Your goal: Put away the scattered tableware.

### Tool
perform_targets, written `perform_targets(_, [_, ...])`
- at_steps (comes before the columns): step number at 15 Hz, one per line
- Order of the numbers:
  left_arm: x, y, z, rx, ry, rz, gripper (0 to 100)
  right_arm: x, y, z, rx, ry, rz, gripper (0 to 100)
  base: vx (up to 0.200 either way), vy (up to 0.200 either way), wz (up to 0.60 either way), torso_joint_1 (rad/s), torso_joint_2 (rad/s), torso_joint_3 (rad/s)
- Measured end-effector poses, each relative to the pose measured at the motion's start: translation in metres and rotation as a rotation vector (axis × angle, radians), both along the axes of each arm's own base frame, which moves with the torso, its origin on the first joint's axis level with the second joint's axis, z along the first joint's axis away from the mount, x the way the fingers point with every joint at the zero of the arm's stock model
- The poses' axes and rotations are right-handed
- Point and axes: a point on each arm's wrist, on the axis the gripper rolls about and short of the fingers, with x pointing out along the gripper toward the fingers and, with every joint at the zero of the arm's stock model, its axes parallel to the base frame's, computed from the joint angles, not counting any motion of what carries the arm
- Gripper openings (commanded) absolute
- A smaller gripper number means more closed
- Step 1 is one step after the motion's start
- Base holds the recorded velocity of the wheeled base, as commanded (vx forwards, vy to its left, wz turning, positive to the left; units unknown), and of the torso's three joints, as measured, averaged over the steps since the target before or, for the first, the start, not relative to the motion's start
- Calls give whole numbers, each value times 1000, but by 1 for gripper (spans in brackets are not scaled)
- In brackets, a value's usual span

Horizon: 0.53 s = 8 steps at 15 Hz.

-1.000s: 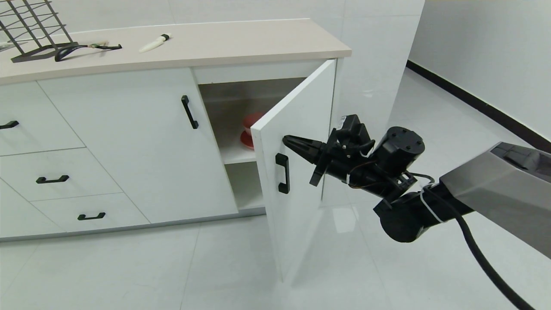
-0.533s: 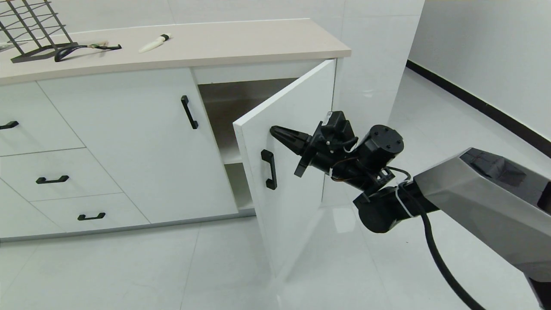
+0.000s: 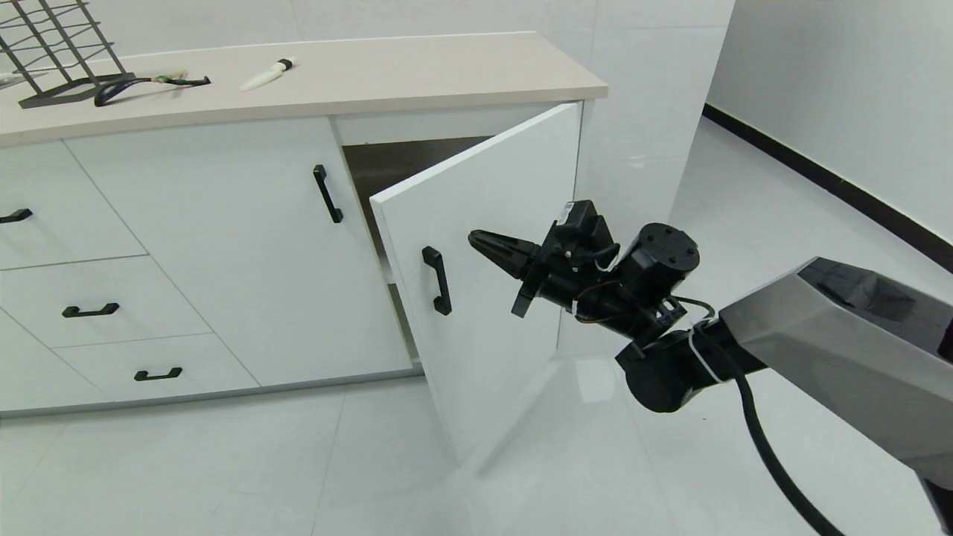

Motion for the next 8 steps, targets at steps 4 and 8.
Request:
perform_targets(4, [0, 0, 0, 0, 0, 0, 100, -38, -29, 16, -36, 48, -6, 0, 0, 0, 0, 0, 0, 0])
perform_targets(8, [0, 0, 0, 0, 0, 0, 100, -96, -72, 43, -49, 66, -10, 0, 0, 0, 0, 0, 0, 0])
